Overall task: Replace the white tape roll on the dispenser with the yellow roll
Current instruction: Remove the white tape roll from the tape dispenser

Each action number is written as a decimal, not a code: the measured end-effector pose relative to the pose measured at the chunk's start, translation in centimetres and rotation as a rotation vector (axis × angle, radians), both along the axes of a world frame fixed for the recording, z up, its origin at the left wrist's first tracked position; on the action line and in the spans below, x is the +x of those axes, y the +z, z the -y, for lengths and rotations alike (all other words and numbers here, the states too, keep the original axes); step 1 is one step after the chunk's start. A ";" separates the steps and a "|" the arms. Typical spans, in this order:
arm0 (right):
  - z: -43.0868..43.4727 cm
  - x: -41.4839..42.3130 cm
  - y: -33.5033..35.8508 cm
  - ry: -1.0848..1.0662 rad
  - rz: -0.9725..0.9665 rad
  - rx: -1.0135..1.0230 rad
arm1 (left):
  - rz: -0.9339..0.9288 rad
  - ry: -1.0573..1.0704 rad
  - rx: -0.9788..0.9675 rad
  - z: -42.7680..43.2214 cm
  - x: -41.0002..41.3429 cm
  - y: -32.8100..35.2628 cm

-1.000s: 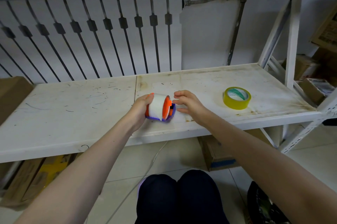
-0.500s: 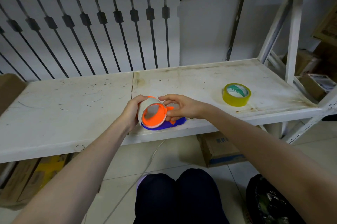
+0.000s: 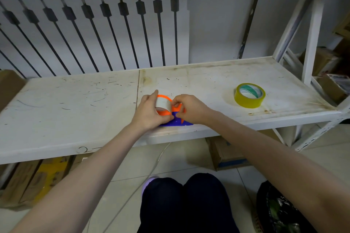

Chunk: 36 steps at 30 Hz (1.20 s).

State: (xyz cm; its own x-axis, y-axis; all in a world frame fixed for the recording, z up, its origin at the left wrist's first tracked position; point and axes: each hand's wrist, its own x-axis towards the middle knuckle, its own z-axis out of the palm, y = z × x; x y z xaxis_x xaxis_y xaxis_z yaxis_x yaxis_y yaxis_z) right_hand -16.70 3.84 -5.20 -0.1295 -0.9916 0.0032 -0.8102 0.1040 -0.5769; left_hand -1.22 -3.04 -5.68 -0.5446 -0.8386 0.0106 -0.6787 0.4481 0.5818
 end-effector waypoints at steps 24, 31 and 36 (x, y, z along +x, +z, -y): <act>1.0 2.5 -3.4 -0.166 -0.004 -0.191 | 0.182 -0.003 -0.246 0.5 0.5 0.7; 1.2 0.1 -1.7 0.074 0.048 -0.083 | 0.249 -0.054 -0.338 0.0 0.3 0.1; 1.4 0.2 -1.5 0.088 -0.042 -0.072 | 0.240 -0.077 -0.390 -0.6 -0.1 -0.3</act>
